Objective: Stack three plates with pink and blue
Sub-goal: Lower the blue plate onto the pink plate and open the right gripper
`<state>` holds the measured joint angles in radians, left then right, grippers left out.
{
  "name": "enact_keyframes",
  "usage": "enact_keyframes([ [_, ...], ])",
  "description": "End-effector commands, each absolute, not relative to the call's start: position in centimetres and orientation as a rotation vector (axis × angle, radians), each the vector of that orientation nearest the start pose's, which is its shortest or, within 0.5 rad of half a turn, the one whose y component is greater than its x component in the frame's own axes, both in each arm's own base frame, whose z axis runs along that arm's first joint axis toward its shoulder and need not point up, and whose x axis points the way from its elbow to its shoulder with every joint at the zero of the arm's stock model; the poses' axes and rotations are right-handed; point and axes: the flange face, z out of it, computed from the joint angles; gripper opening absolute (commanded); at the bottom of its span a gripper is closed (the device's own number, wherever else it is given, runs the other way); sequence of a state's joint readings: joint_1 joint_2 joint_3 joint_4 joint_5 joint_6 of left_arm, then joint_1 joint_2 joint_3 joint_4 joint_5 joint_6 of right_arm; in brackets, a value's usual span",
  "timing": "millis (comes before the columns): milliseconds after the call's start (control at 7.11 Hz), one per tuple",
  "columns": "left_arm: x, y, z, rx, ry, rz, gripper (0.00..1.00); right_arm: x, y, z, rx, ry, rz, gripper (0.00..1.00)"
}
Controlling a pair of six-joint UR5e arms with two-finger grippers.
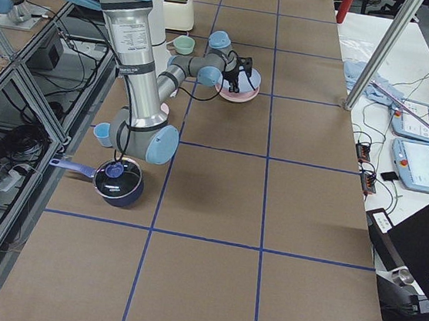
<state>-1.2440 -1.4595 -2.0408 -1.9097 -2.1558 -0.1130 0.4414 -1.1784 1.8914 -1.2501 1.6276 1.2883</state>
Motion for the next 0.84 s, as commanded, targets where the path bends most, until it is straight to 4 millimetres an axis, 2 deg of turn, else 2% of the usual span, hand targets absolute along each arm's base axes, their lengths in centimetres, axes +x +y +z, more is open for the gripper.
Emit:
enact_keyframes([
  [0, 7.0, -45.1, 44.8, 0.538, 0.701, 0.403, 1.00, -49.8, -35.7, 26.7, 0.300, -0.976, 0.099, 0.77],
  [141, 7.0, -45.1, 44.8, 0.538, 0.701, 0.403, 1.00, -50.3, -35.6, 26.4, 0.331, -0.969, 0.116, 1.00],
  [281, 7.0, -45.1, 44.8, 0.538, 0.701, 0.402, 1.00, -50.4, -35.5, 26.1, 0.327, -0.975, 0.114, 1.00],
  [422, 7.1, -45.2, 45.0, 0.534, 0.700, 0.402, 1.00, -49.7, -36.7, 25.7, 0.328, -0.947, 0.118, 1.00],
  [563, 6.9, -45.1, 46.2, 0.511, 0.694, 0.386, 1.00, -47.3, -39.8, 25.2, 0.276, -0.911, 0.119, 1.00],
  [704, 6.7, -45.1, 50.0, 0.436, 0.689, 0.362, 1.00, -43.7, -43.0, 25.5, 0.262, -0.886, 0.064, 1.00],
])
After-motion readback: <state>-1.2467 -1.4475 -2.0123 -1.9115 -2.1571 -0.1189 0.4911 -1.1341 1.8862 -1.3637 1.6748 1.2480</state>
